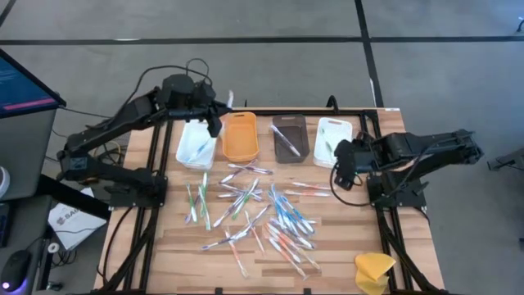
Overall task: Pick & Place Toothbrushes
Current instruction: Put the orange toothbrush into the yellow bin, then put the blue toothbrush into the left white bin
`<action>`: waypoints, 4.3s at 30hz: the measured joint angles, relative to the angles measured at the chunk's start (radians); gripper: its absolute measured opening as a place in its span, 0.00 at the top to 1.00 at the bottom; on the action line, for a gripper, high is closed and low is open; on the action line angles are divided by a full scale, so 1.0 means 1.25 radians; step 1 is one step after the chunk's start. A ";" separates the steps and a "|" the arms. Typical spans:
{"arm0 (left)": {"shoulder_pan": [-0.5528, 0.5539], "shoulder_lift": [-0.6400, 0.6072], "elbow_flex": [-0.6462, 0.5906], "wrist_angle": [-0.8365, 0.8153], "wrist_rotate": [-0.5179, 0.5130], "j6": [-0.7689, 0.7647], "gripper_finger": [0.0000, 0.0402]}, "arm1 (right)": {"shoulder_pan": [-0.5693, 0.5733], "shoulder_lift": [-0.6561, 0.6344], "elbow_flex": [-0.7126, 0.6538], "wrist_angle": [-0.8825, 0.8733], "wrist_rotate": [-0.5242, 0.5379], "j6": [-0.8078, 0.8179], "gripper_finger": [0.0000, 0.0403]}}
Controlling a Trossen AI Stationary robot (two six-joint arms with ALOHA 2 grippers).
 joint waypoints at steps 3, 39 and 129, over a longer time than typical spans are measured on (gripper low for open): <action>0.023 0.031 0.000 -0.019 0.082 0.020 0.96 | 0.040 -0.001 0.000 0.000 0.001 0.043 0.32; 0.186 0.446 -0.001 0.051 0.289 -0.078 0.96 | 0.257 0.157 0.000 0.030 0.021 0.209 0.32; -0.219 -0.167 -0.527 0.383 0.222 -0.098 0.54 | 0.206 0.281 0.000 0.312 -0.006 0.050 0.32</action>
